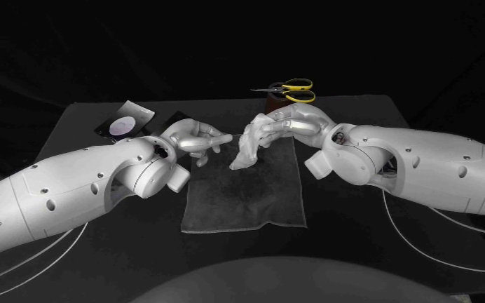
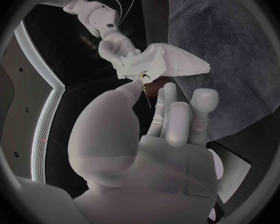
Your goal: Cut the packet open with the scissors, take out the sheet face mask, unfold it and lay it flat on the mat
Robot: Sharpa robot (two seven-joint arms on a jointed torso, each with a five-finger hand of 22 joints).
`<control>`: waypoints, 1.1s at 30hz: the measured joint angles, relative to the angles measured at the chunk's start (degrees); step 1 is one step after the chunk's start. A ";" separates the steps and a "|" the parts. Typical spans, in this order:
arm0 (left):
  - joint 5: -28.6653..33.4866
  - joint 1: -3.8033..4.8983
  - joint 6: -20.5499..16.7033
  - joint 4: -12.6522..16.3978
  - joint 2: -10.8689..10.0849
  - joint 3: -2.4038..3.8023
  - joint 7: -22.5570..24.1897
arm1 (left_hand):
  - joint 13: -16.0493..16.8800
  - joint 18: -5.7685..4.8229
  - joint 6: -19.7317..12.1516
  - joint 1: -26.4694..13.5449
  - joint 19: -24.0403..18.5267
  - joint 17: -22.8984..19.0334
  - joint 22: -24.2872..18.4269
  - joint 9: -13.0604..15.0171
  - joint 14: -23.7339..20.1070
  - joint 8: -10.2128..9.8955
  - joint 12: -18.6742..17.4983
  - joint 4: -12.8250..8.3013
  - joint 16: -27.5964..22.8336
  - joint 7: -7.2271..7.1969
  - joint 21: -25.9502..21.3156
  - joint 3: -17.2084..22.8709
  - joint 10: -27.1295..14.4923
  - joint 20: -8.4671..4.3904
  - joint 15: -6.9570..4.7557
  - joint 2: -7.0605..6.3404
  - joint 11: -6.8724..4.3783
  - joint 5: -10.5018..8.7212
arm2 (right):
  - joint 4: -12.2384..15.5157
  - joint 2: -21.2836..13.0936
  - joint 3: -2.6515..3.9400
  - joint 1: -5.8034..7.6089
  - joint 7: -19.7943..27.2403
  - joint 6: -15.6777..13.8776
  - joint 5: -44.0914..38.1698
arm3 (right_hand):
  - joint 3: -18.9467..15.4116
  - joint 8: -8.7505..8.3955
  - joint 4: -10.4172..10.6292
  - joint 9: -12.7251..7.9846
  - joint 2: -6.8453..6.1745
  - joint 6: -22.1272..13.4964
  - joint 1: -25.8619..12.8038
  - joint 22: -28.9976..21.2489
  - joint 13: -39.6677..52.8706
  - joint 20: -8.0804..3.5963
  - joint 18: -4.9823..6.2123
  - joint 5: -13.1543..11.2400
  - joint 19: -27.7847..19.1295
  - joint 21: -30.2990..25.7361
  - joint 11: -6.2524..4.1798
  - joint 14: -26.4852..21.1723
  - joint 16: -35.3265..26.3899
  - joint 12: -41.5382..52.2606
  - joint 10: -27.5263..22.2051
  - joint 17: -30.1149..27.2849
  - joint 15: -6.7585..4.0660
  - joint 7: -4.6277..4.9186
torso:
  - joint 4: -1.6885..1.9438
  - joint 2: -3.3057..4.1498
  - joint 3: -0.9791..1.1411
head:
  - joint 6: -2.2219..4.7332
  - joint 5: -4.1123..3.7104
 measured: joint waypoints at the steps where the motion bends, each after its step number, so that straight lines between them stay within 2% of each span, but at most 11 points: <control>1: -0.07 0.00 0.04 0.07 0.11 0.00 0.34 | -0.24 0.00 0.13 0.28 -0.46 -0.65 -0.63 -0.01 -0.43 0.23 -0.23 -0.06 -0.26 -0.13 -0.55 -0.64 -0.21 0.02 -0.02 -0.28 -0.02 0.00 | 0.01 0.02 0.01 0.03 0.00 0.16 0.04 | 0.00 0.00 0.00 0.00 0.00 0.00 0.00 0.00 0.00 0.00 0.00 0.00 0.00 0.00 0.00 0.00 0.00 0.00 0.00 0.00 0.00 0.00 | 0.00 0.00 -0.01 | 0.01 0.04; 6: -0.60 0.01 0.76 0.41 0.75 0.00 1.68 | -0.98 -0.01 0.23 0.73 -0.91 -1.09 -1.00 -0.54 -0.77 0.51 -0.45 0.07 -0.40 -0.23 -1.02 -3.16 -0.29 -0.08 0.00 -0.73 -0.10 0.00 | 0.07 0.18 0.02 0.09 -0.04 0.76 0.24 | 0.00 0.00 0.00 -0.01 -0.01 0.00 0.01 -0.01 -0.01 0.00 0.00 -0.17 0.00 0.00 0.00 0.01 0.00 -0.10 -0.01 0.00 0.01 0.00 | 0.01 -0.01 -0.01 | 0.02 0.22; 10: -1.13 0.04 1.73 0.22 1.32 0.00 1.89 | -1.45 0.00 -0.64 0.73 -0.48 -0.43 0.02 -1.09 -0.74 0.07 -0.45 0.81 0.45 0.47 -0.39 -5.88 -0.16 0.35 0.03 -0.73 0.04 0.00 | 0.12 0.34 0.02 0.16 -0.05 1.08 0.32 | -0.01 0.00 0.00 0.04 -0.01 0.00 0.01 -0.02 -0.04 0.00 0.00 -0.03 0.00 0.00 -0.01 0.08 0.00 -0.12 -0.01 -0.01 0.08 0.00 | 0.04 -0.02 0.02 | 0.02 0.42; 11: -1.33 0.05 2.02 0.03 1.56 0.00 1.89 | -1.55 -0.01 -0.78 1.09 -0.40 -0.17 0.19 -1.30 -0.55 -0.18 -0.45 1.02 0.67 0.61 -0.38 -6.81 -0.19 0.42 0.22 -0.37 0.42 0.00 | 0.15 0.39 0.02 0.17 -0.05 1.14 0.34 | -0.01 0.00 0.00 0.04 -0.01 0.00 0.01 -0.02 -0.04 0.00 -0.01 0.05 0.00 0.00 -0.01 0.09 0.00 -0.17 -0.01 -0.01 0.08 0.00 | 0.04 -0.03 0.02 | 0.02 0.47; 19: -2.27 0.07 3.43 -1.28 2.99 -0.02 1.66 | -1.78 -0.02 -0.96 3.86 1.11 1.20 2.08 -2.29 0.01 -0.59 0.56 1.98 1.94 0.78 1.16 -11.25 -0.04 0.63 0.71 1.17 0.57 0.00 | 0.52 0.47 0.04 0.21 -0.05 1.42 0.44 | -0.06 0.00 0.04 0.04 -0.01 0.00 0.01 -0.05 -0.03 0.00 0.00 0.09 0.00 0.00 -0.04 0.09 0.00 -0.31 -0.04 -0.04 0.08 0.00 | -0.06 0.02 0.04 | 0.05 0.49; 33: -2.92 0.05 4.18 -2.20 3.44 -0.02 1.06 | -1.57 -0.06 -0.63 6.46 2.42 2.79 4.15 -2.81 0.88 -0.61 2.66 2.55 3.09 0.45 2.76 -13.85 0.27 0.32 0.41 2.88 0.41 0.00 | 1.46 0.15 0.08 0.22 0.13 1.61 0.73 | 0.10 0.00 0.24 0.03 -0.04 -0.01 0.00 0.01 -0.01 0.00 0.00 0.04 0.00 -0.01 0.11 0.10 -0.01 -0.11 0.12 0.04 0.09 -0.01 | -0.03 -0.01 0.04 | 0.02 0.38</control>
